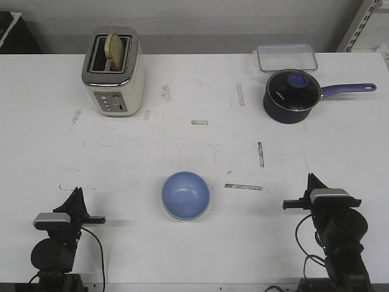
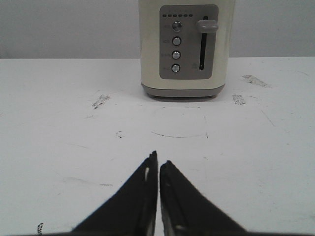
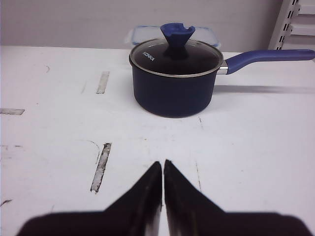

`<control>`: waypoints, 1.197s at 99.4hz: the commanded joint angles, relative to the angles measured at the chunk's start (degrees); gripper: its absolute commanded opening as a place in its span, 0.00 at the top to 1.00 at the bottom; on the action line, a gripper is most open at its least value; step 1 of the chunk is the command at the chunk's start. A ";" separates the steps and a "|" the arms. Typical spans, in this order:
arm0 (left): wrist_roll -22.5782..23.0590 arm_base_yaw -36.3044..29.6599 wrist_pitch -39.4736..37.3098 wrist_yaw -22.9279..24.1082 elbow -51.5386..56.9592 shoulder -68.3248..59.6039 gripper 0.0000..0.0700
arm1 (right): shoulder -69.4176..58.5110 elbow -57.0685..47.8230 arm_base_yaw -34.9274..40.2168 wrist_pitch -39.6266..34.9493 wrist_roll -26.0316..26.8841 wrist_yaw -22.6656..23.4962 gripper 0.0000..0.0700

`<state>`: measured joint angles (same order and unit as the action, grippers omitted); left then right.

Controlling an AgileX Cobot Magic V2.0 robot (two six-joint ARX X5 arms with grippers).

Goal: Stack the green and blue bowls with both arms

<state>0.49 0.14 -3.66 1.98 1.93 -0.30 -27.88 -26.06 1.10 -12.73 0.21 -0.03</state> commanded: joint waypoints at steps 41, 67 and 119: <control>-0.09 0.00 -0.90 -0.07 -1.25 0.11 1.00 | 1.57 0.20 0.00 0.72 -0.28 0.00 1.00; -0.09 0.00 -0.90 -0.07 -1.25 0.11 1.00 | 10.86 10.36 -1.20 5.49 -0.68 -0.02 1.00; -0.09 0.00 -0.70 -0.04 -1.25 0.00 1.00 | 27.82 25.33 -1.07 9.88 0.17 0.00 1.00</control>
<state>0.49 0.14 -3.66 1.98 1.93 -0.30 -0.14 -0.82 -0.05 -4.38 0.05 -0.03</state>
